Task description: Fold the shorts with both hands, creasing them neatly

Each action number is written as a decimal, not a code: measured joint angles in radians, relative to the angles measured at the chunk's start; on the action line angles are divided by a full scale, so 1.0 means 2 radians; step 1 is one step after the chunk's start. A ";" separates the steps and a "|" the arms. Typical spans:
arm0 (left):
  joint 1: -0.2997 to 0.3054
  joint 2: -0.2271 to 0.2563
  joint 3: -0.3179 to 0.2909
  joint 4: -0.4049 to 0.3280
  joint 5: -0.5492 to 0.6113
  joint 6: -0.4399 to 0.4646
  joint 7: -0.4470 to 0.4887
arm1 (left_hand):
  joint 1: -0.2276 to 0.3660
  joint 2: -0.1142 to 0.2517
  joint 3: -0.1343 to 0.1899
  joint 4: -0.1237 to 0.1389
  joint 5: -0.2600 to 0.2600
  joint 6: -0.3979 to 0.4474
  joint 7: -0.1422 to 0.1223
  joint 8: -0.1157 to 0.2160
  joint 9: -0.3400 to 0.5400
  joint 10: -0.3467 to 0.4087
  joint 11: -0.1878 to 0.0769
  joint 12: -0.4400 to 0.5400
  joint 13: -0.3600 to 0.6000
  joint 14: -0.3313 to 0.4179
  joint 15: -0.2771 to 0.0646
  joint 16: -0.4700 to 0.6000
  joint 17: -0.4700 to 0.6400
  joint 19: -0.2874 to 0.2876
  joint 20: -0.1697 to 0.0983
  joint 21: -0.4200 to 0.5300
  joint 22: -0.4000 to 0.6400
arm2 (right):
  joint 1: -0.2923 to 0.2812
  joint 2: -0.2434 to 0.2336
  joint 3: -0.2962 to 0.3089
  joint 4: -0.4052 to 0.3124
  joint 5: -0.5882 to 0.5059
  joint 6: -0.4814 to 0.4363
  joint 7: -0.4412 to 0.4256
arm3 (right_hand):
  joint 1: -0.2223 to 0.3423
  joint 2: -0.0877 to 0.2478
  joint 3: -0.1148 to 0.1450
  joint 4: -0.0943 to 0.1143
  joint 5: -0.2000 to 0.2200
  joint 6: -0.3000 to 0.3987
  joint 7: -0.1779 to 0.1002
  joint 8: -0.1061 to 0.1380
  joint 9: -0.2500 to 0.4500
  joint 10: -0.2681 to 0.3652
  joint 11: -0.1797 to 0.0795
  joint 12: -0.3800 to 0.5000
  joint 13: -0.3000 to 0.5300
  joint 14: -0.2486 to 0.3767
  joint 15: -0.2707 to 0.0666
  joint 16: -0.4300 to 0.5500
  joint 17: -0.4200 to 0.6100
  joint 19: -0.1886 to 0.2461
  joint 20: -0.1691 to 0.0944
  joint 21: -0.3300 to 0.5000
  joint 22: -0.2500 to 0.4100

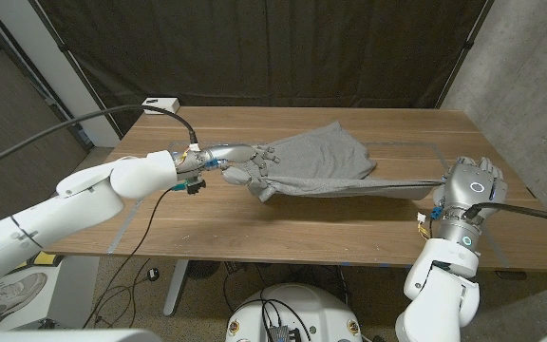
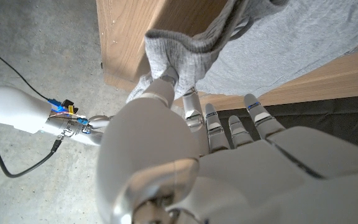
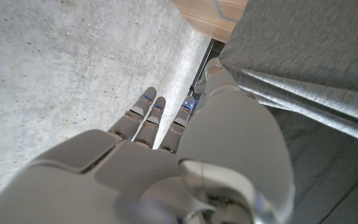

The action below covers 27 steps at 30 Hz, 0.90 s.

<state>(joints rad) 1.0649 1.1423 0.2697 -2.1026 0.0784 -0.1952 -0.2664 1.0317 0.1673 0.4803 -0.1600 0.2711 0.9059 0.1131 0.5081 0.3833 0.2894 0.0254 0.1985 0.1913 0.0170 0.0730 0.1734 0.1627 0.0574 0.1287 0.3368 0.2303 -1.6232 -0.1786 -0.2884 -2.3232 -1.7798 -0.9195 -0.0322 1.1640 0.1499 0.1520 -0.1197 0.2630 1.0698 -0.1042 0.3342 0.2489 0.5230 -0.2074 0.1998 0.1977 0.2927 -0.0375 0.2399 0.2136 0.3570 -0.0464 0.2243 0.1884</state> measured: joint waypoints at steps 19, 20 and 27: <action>0.026 0.015 -0.032 0.022 -0.069 -0.008 0.013 | 0.004 -0.002 0.001 -0.003 0.004 0.001 0.004 0.000 0.000 0.000 0.000 0.000 0.000 0.002 0.002 0.000 0.000 0.000 0.000 0.002 0.000 | 0.077 -0.036 0.001 0.037 0.027 0.021 -0.005 | 0.000 0.000 -0.002 0.002 0.002 0.000 0.000 0.001 0.002 0.000 0.000 0.000 0.000 0.000 0.000 -0.002 0.000 0.000 0.000 0.000 0.000; 0.026 0.015 -0.032 0.023 -0.070 -0.008 0.013 | 0.004 -0.002 0.001 -0.003 0.004 0.001 0.004 0.000 0.000 0.000 0.000 0.000 0.000 0.002 0.002 0.000 0.000 0.000 0.000 0.002 0.000 | 0.078 -0.037 0.000 0.037 0.028 0.021 -0.004 | 0.000 0.000 -0.002 0.002 0.002 0.000 0.000 0.001 0.002 0.000 0.000 0.000 0.000 0.000 0.000 -0.004 0.000 0.000 0.000 0.000 0.000; 0.027 0.013 -0.035 0.038 -0.100 -0.015 0.010 | 0.004 -0.002 0.001 -0.003 0.004 0.001 0.004 0.000 0.000 0.002 0.002 0.000 0.000 0.002 0.002 0.000 0.000 0.000 0.000 0.004 0.000 | 0.110 -0.053 -0.005 0.054 0.044 0.022 -0.002 | 0.000 0.000 -0.004 0.002 0.002 0.003 -0.003 0.000 0.002 0.000 0.000 0.000 0.000 0.000 0.000 -0.004 0.000 -0.003 0.003 0.000 0.000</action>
<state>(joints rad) 1.1180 1.1684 0.2001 -2.0272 -0.1218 -0.2250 -0.2460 1.0405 0.1631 0.4825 -0.1659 0.2787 0.9085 0.1213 0.5082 0.3833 0.2931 0.0289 0.1986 0.1906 0.0208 0.0767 0.1735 0.1629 0.0572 0.1288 0.3445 0.2301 -1.4032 -0.2837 -0.2981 -2.2146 -1.6921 -0.8750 -0.0354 1.1638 0.1498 0.1446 -0.1154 0.2668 1.0751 -0.1097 0.3350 0.2537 0.5232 -0.2072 0.2002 0.1976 0.2927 -0.0375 0.2322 0.2138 0.3517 -0.0408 0.2243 0.1884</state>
